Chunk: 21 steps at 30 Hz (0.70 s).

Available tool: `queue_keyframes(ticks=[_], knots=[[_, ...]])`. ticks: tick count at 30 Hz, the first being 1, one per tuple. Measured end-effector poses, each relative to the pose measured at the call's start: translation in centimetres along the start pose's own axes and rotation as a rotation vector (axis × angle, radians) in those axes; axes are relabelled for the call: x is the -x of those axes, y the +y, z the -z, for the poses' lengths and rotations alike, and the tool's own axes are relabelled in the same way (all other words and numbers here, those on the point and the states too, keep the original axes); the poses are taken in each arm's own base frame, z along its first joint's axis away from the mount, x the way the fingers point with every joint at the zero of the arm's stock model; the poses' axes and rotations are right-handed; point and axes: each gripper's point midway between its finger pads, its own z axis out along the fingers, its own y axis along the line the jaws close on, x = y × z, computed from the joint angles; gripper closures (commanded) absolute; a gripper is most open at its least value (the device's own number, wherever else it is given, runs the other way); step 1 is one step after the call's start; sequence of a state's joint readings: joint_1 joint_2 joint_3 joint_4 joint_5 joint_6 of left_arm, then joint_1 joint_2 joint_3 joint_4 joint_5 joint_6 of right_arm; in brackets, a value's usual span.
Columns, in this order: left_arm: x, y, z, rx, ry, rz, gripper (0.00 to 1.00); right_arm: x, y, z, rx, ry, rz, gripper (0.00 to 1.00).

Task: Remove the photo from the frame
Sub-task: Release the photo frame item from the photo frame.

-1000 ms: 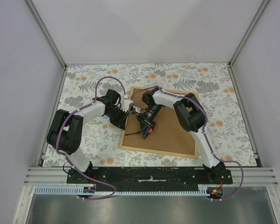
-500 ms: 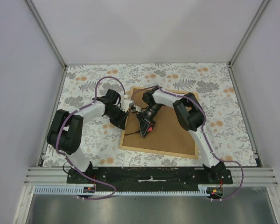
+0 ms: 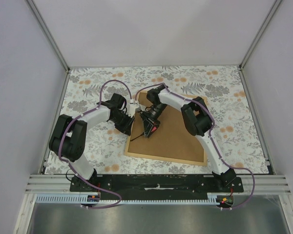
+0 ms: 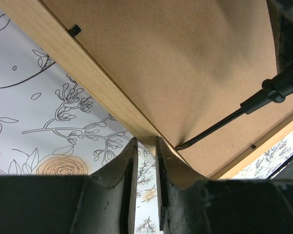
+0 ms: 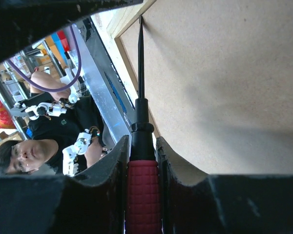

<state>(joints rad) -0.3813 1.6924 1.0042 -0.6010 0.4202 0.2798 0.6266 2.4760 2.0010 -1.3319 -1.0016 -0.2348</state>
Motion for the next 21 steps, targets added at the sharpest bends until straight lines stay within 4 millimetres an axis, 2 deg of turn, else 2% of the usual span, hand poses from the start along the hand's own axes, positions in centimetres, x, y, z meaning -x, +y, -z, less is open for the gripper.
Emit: queue_keyframes(ticks=[16,19,21], knots=[[-0.1,-0.1,0.1,0.001,0.006,-0.015,0.76,0.5,1.6,0.1,-0.118,-0.003,-0.047,1.00],[-0.2,-0.2,0.2,0.000,0.009,-0.011,0.75,0.5,1.7,0.1,-0.129,-0.001,-0.055,1.00],[-0.3,-0.3,0.3,-0.001,0.011,-0.007,0.69,0.5,1.8,0.1,-0.132,-0.001,-0.055,1.00]])
